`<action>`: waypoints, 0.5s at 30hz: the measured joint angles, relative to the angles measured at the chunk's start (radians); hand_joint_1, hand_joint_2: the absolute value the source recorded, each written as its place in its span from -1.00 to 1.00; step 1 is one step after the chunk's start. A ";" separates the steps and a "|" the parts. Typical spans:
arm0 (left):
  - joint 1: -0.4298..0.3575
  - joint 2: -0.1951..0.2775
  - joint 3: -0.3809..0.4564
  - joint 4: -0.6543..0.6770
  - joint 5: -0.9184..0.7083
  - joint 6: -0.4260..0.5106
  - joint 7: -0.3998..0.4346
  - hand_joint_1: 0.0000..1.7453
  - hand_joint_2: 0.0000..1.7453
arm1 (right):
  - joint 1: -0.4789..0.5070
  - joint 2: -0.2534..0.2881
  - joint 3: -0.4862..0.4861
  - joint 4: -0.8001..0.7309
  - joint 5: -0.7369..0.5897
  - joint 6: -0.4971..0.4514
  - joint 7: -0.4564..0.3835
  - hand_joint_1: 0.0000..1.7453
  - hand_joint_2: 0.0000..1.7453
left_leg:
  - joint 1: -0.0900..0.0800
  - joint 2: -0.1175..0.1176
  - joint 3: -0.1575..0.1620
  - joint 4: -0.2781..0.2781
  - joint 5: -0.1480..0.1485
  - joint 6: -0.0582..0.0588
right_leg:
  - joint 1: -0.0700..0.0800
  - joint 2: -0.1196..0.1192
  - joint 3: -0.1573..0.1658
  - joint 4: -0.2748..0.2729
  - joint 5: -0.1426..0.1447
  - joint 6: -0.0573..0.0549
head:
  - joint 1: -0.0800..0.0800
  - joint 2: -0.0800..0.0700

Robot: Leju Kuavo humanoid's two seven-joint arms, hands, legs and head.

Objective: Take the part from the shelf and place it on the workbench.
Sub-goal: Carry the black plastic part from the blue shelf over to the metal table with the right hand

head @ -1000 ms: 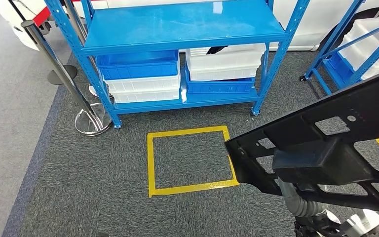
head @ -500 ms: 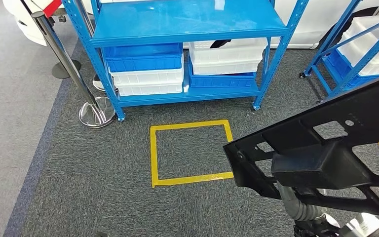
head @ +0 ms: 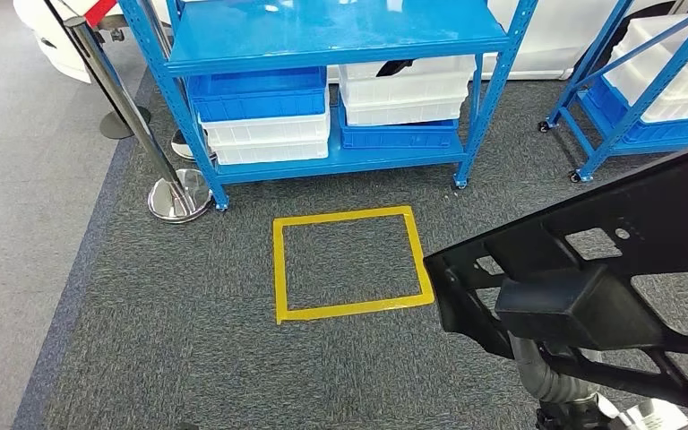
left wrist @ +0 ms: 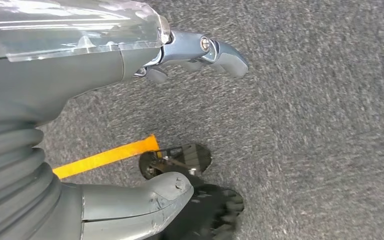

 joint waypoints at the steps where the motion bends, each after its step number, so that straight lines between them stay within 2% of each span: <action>1: -0.001 0.000 -0.002 0.000 0.000 0.001 -0.001 -1.00 1.00 | 0.002 0.002 -0.004 -0.003 0.008 -0.010 -0.003 1.00 1.00 | -0.002 0.000 0.021 -0.038 -0.011 0.004 | 0.001 0.000 -0.003 0.002 0.005 0.006 | 0.000 0.000; 3: -0.001 -0.001 -0.005 0.000 0.000 0.001 -0.002 -1.00 1.00 | 0.006 0.009 -0.013 -0.009 0.022 -0.031 -0.008 1.00 1.00 | -0.003 0.002 0.022 -0.056 -0.011 0.014 | 0.003 0.002 -0.007 0.001 0.016 0.019 | 0.001 0.000; 4: -0.001 -0.002 -0.007 0.000 0.000 0.001 -0.003 -1.00 1.00 | 0.008 0.012 -0.017 -0.012 0.027 -0.040 -0.011 1.00 1.00 | 0.000 0.006 0.019 -0.059 -0.004 0.022 | 0.002 0.005 -0.012 0.007 0.012 0.025 | 0.002 0.000; 5: 0.000 -0.002 -0.009 0.000 0.000 0.001 -0.003 -1.00 1.00 | 0.009 0.015 -0.020 -0.014 0.031 -0.046 -0.013 1.00 1.00 | 0.002 0.012 0.015 -0.063 0.003 0.030 | 0.001 0.007 -0.022 0.027 -0.006 0.030 | 0.004 0.000; 6: 0.000 -0.003 -0.011 0.000 0.000 0.001 -0.003 -1.00 1.00 | 0.010 0.017 -0.023 -0.016 0.033 -0.051 -0.015 1.00 1.00 | 0.005 0.019 0.010 -0.066 0.011 0.037 | 0.000 0.009 -0.041 0.068 -0.037 0.035 | 0.006 0.000; 8: 0.001 -0.002 -0.013 0.000 0.001 0.002 -0.003 -1.00 1.00 | 0.013 0.020 -0.029 -0.018 0.036 -0.057 -0.016 1.00 1.00 | 0.004 0.034 -0.005 -0.065 0.021 0.045 | -0.005 0.009 -0.091 0.194 -0.115 0.043 | 0.011 0.000; 9: 0.001 -0.002 -0.014 0.000 0.001 0.002 -0.003 -1.00 1.00 | 0.016 0.021 -0.031 -0.018 0.037 -0.059 -0.016 1.00 1.00 | 0.003 0.041 -0.012 -0.063 0.025 0.046 | -0.007 0.008 -0.109 0.248 -0.139 0.047 | 0.011 0.000; 10: 0.001 -0.002 -0.014 0.000 0.001 0.003 -0.003 -1.00 1.00 | 0.019 0.022 -0.033 -0.018 0.038 -0.060 -0.016 1.00 1.00 | 0.003 0.049 -0.018 -0.060 0.028 0.046 | -0.009 0.008 -0.110 0.271 -0.143 0.049 | 0.011 0.000; 11: 0.001 -0.002 -0.015 0.000 0.001 0.003 -0.003 -1.00 1.00 | 0.021 0.023 -0.034 -0.018 0.039 -0.061 -0.016 1.00 1.00 | 0.002 0.057 -0.023 -0.057 0.029 0.045 | -0.010 0.006 -0.093 0.258 -0.131 0.051 | 0.011 0.000; 12: 0.001 -0.002 -0.015 0.000 0.001 0.003 -0.003 -1.00 1.00 | 0.023 0.024 -0.036 -0.018 0.040 -0.061 -0.016 1.00 1.00 | 0.002 0.065 -0.027 -0.053 0.030 0.043 | -0.012 -0.001 -0.056 0.207 -0.106 0.051 | 0.012 0.000; 14: 0.000 -0.003 -0.016 0.000 0.001 0.003 -0.003 -1.00 1.00 | 0.023 0.026 -0.038 -0.019 0.041 -0.061 -0.017 1.00 1.00 | -0.001 0.080 -0.029 -0.045 0.028 0.037 | -0.008 -0.043 0.027 0.072 -0.066 0.044 | 0.012 0.000; 15: 0.000 -0.003 -0.017 0.000 0.001 0.003 -0.003 -1.00 1.00 | 0.023 0.027 -0.039 -0.020 0.041 -0.061 -0.017 1.00 1.00 | -0.004 0.088 -0.030 -0.042 0.026 0.031 | -0.004 -0.060 0.052 0.025 -0.057 0.037 | 0.012 0.000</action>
